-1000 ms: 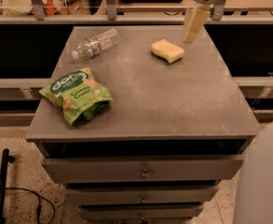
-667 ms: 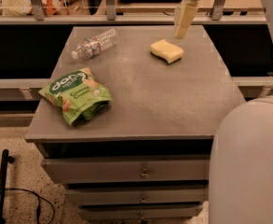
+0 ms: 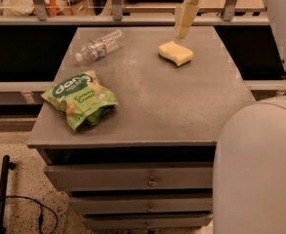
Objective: Pick water bottle
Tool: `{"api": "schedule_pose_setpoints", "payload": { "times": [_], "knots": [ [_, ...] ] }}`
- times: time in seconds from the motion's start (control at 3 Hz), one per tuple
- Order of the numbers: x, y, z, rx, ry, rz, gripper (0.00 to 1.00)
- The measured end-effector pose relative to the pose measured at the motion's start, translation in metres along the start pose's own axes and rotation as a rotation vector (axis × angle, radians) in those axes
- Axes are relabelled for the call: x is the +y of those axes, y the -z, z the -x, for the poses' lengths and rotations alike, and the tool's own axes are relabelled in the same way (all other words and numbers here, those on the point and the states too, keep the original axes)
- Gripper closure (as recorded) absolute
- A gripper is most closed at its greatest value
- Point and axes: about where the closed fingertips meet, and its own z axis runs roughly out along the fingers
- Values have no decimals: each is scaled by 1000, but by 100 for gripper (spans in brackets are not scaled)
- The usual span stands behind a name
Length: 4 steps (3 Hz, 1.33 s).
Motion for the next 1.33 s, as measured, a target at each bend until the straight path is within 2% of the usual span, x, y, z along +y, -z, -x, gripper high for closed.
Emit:
{"api": "schedule_pose_setpoints", "payload": {
  "times": [0.33, 0.67, 1.0, 1.33],
  "knots": [
    [-19, -9, 8, 58, 20, -40, 0],
    [-39, -13, 20, 110, 68, -94, 0],
    [-52, -8, 31, 138, 109, -181, 0],
    [-59, -13, 41, 126, 140, -246, 0]
  ]
}}
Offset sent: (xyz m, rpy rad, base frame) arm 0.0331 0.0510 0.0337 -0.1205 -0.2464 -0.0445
